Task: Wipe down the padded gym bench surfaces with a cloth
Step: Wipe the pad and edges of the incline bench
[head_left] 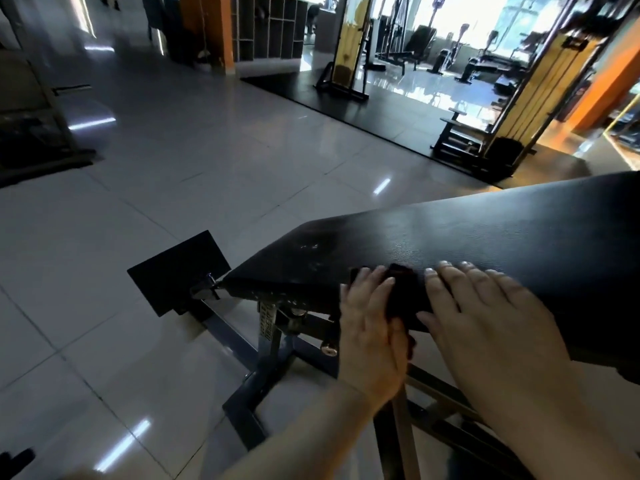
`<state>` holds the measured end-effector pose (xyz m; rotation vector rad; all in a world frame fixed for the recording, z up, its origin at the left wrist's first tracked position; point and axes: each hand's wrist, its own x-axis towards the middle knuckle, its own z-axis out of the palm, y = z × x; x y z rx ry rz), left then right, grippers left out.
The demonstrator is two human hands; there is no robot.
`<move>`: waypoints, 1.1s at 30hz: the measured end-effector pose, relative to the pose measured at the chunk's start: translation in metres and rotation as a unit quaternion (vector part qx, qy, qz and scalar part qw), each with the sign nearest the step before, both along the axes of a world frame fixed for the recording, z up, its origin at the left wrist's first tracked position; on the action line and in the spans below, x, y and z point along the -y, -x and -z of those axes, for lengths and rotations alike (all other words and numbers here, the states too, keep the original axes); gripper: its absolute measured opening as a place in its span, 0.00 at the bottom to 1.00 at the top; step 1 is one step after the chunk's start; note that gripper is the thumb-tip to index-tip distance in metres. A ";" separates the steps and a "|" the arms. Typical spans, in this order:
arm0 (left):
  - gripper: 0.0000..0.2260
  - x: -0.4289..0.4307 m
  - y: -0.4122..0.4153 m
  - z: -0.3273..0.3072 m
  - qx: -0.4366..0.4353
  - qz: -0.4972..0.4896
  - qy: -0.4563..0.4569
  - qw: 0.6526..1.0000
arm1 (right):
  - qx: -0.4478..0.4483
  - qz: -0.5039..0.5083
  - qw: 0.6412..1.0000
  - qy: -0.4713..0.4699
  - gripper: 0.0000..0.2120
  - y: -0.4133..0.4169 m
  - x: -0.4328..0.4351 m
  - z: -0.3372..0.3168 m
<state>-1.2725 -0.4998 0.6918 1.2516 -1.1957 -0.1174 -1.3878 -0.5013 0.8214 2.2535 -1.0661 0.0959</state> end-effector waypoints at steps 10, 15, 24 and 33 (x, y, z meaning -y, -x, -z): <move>0.20 -0.004 -0.008 -0.007 -0.075 0.046 0.010 0.996 | 0.013 -0.010 0.999 0.043 0.23 -0.022 0.009 0.016; 0.17 -0.002 -0.047 -0.009 0.052 0.085 -0.016 0.995 | 0.019 -0.005 0.999 0.032 0.24 -0.025 0.004 0.006; 0.21 0.042 -0.115 -0.051 0.063 0.156 -0.317 0.933 | 0.040 0.073 0.997 -0.002 0.26 -0.051 0.014 0.012; 0.23 0.075 -0.127 -0.058 0.118 0.273 -0.343 0.891 | 0.031 0.115 0.993 -0.024 0.29 -0.064 0.018 0.011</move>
